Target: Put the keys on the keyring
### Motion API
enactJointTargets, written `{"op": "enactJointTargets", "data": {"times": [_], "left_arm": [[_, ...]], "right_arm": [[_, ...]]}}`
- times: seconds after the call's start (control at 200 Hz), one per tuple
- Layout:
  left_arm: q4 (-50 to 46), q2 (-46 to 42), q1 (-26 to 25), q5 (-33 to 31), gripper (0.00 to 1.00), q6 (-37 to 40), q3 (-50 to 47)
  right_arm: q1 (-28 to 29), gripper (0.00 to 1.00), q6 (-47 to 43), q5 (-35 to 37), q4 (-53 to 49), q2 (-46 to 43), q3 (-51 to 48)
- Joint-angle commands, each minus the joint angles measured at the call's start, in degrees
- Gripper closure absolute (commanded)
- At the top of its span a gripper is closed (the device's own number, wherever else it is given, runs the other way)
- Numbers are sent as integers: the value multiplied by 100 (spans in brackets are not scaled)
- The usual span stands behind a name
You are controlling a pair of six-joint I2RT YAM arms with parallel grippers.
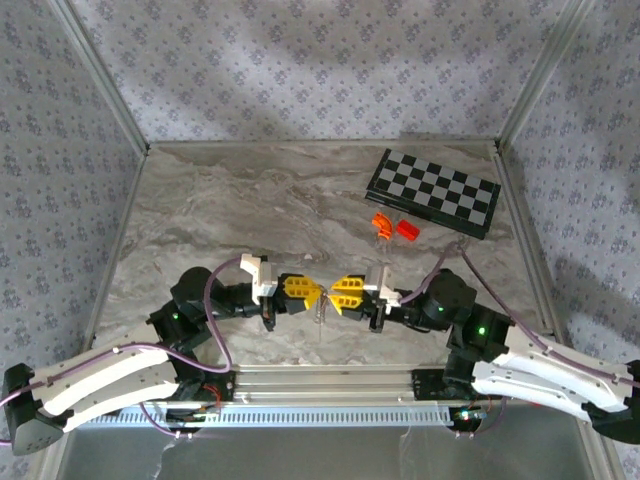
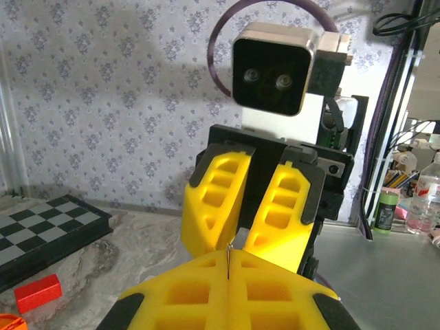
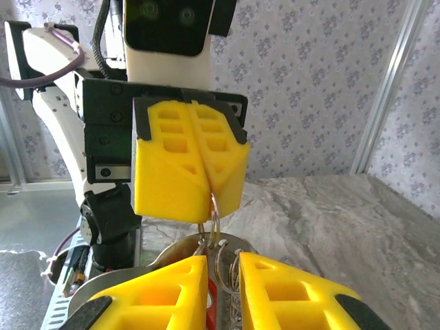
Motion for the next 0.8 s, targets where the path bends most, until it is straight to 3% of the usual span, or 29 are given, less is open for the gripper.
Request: {"op": "enactJointTargets", "data": {"times": [0.0,0.47,0.795], "left_arm": [[108,-72,5,198,100,84,215],[60,-23,3,224,100,82,210],[33,-11,6,230,100,86,205]], "right_arm": [[-44,80,112,-329,24,10,214],[-62,81,189,-364,318,109,121],[-66,86,243,-368,398,169,79]]}}
